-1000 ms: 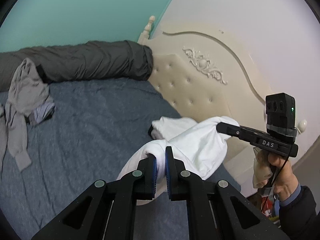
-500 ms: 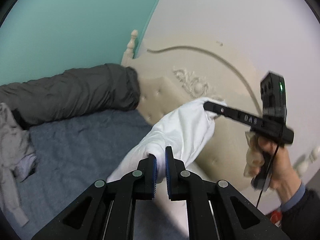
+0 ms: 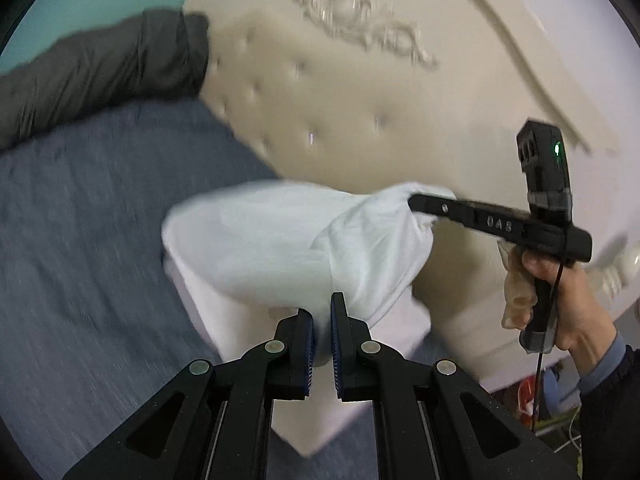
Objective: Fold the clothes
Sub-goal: 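Lay the folded end onto the shirt and press it flat with both grippers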
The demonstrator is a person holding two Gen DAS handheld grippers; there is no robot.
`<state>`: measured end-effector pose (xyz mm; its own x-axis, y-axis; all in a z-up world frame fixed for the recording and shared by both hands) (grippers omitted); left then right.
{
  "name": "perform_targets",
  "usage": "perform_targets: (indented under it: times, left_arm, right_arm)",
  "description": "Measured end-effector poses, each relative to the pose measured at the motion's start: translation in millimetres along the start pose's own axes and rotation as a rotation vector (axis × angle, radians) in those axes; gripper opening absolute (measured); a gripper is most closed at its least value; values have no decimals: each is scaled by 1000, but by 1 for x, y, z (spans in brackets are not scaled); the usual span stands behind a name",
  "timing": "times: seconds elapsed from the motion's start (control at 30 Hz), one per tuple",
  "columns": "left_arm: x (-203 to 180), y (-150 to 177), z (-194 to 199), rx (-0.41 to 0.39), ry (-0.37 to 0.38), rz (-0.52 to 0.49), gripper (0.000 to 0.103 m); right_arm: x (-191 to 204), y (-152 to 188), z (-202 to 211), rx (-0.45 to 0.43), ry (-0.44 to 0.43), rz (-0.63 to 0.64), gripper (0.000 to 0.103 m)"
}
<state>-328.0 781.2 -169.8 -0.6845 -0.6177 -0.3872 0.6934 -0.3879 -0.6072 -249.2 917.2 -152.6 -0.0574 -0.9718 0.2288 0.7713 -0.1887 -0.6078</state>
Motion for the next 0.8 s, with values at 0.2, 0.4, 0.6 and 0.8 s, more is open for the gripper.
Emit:
perform_targets:
  times: [0.2, 0.4, 0.6, 0.8]
  left_arm:
    - [7, 50, -9, 43, -6, 47, 8]
    - [3, 63, -3, 29, -18, 62, 8]
    - [10, 84, -21, 62, -18, 111, 8]
    - [20, 106, -32, 88, -8, 165, 8]
  right_arm:
    - [-29, 80, 4, 34, -64, -106, 8]
    - [-22, 92, 14, 43, -86, -113, 8]
    - [-26, 104, 3, 69, -84, -144, 8]
    - [-32, 125, -13, 67, -63, -185, 10]
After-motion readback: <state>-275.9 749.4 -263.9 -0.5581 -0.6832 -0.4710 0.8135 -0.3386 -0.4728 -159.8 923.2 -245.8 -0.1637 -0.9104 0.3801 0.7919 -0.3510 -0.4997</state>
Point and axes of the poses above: each gripper's, at about its wrist camera, not at the fingertips, and z roughly against the way its jaws point, x to its left, y to its underside, the point moved 3 cm from there along -z, roughly the way its jaws point, and after that the axes turned 6 degrees about -y, right-handed, at the moved point
